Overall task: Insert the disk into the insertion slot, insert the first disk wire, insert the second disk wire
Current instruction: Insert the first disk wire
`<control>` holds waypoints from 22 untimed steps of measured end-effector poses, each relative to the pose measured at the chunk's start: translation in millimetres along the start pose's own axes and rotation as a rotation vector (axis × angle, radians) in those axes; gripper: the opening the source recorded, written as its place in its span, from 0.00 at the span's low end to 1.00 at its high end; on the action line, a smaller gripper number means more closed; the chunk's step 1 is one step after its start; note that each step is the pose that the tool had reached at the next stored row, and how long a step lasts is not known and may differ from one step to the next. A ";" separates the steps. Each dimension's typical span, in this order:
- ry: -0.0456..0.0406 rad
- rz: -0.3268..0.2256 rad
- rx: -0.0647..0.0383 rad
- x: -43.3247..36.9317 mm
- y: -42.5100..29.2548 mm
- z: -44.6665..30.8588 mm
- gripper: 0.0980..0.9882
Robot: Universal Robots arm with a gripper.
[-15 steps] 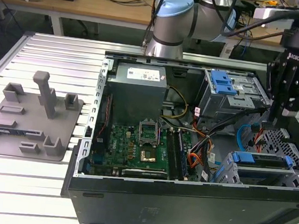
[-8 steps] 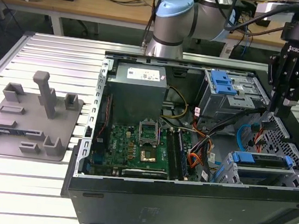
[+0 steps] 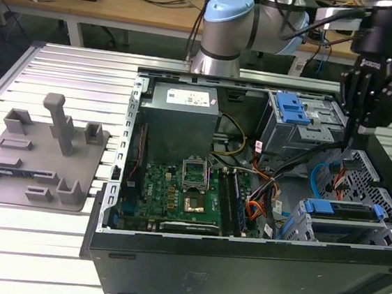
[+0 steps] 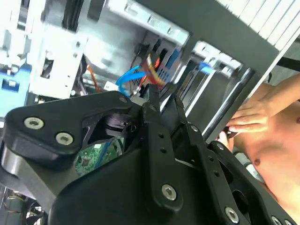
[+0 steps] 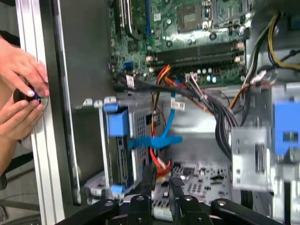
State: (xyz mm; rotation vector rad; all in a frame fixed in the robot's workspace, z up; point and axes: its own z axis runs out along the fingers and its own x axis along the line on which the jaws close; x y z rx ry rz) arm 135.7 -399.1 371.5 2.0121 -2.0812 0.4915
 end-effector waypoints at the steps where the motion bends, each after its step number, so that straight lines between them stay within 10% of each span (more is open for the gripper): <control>1: 0.0000 0.000 0.000 -0.5 3.5 1.4 0.22; 4: 0.0121 -0.002 0.001 -1.0 5.0 2.7 0.22; 8: 0.0601 -0.024 0.015 -2.3 5.2 3.2 0.22; 14: 0.0827 -0.042 0.060 -5.0 5.3 3.6 0.22; 15: 0.0993 -0.044 0.061 -5.5 5.3 4.1 0.22; 16: 0.1407 -0.049 0.062 -8.5 5.3 3.4 0.22; 17: 0.1588 -0.051 0.063 -15.3 5.1 1.1 0.22; 22: 0.1616 -0.051 0.063 -23.6 6.0 7.6 0.22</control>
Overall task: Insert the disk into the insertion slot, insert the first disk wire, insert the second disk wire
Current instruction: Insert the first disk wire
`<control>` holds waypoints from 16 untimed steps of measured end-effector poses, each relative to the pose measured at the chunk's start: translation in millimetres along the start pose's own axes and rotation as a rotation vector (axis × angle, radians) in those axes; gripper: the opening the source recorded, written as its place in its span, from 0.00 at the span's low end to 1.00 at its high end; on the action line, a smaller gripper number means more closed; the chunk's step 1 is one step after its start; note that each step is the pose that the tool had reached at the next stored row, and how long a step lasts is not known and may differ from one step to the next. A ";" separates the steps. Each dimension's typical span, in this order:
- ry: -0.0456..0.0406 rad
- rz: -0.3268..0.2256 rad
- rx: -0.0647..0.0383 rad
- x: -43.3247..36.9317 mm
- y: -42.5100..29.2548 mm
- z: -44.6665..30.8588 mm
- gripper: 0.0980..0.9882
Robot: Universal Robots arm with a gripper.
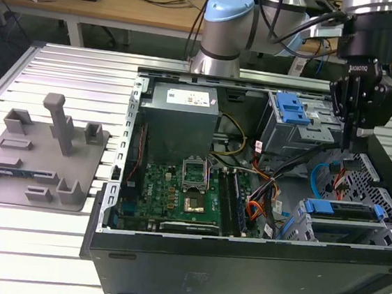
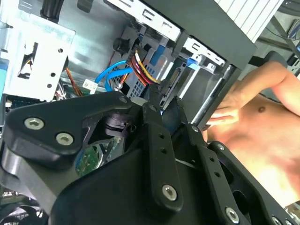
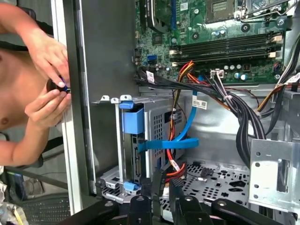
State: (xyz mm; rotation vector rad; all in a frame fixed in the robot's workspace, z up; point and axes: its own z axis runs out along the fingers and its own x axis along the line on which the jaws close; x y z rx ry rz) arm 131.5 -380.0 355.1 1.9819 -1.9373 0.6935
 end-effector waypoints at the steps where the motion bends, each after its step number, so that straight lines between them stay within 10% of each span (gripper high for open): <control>1: 0.0005 0.000 0.000 -0.1 0.0 0.2 0.22; 16: 0.0138 0.031 -0.010 -4.4 1.0 6.4 0.30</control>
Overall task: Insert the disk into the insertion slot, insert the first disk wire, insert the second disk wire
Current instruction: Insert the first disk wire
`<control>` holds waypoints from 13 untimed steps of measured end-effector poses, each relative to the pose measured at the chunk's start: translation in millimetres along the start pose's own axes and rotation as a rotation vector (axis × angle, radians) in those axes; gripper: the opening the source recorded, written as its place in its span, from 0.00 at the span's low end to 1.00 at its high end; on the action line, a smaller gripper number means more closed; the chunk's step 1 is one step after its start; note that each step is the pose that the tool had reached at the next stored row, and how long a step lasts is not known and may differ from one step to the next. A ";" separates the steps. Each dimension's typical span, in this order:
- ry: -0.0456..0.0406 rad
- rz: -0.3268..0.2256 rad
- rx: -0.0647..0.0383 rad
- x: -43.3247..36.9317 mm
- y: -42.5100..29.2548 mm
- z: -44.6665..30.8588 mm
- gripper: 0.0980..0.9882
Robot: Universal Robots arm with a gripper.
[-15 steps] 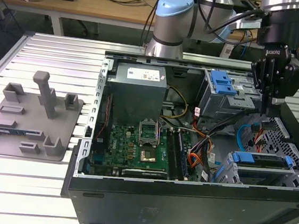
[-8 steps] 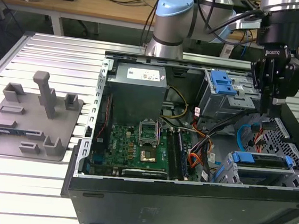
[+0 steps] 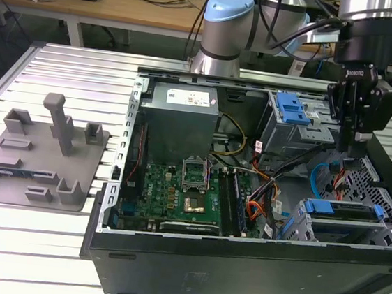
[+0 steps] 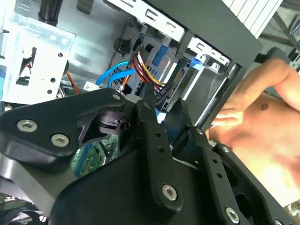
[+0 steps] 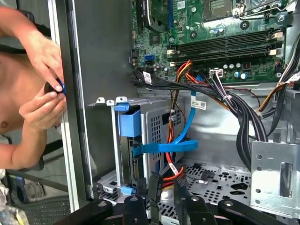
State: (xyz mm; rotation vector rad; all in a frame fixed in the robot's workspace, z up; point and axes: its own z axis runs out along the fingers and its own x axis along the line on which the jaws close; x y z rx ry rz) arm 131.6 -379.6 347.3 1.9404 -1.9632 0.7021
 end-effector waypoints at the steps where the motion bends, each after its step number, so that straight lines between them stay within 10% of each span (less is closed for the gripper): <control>1: 0.0038 0.011 -0.005 -0.2 0.0 0.3 0.30; 10: 0.0577 0.025 0.008 -3.5 -1.0 5.0 0.30; 11: 0.0863 0.021 0.010 -6.5 -1.0 4.2 0.30; 13: 0.1104 0.018 0.011 -11.2 -1.0 2.4 0.30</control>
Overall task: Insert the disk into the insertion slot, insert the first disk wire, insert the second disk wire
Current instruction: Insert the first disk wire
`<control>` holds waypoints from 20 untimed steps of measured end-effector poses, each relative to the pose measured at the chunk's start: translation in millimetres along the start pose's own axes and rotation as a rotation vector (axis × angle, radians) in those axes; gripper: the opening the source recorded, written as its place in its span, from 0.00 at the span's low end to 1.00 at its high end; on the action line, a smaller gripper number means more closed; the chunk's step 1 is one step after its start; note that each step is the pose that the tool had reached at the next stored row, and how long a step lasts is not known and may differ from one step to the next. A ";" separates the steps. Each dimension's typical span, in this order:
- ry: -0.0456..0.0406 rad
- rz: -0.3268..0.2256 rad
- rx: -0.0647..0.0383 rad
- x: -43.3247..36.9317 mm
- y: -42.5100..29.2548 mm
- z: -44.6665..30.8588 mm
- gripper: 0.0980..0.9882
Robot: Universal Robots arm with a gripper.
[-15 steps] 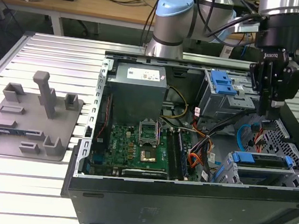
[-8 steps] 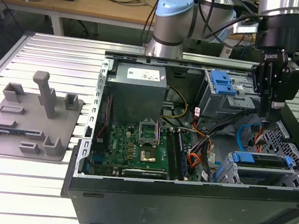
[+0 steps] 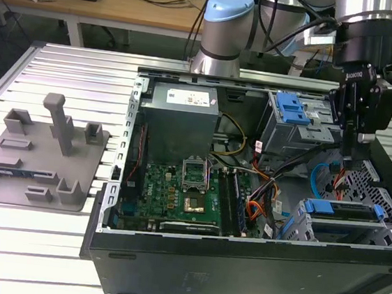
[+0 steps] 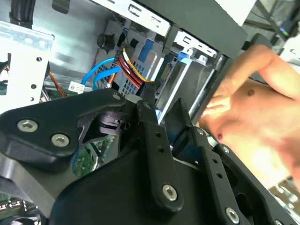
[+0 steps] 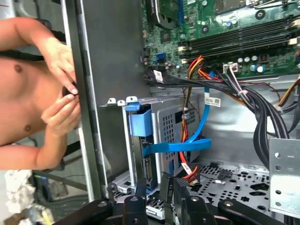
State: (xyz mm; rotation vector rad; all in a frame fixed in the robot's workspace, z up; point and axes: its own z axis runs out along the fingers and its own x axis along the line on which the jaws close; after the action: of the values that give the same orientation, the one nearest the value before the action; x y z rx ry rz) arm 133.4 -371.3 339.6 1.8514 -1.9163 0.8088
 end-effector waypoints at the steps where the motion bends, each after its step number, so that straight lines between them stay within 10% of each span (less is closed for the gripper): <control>1: 0.0042 -0.001 0.001 -1.8 0.1 0.1 0.30; 20: 0.0068 -0.003 0.001 -1.8 -2.0 10.1 0.30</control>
State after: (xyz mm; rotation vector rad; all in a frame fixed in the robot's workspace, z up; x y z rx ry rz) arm 136.9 -376.1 331.0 1.8498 -1.9084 0.8146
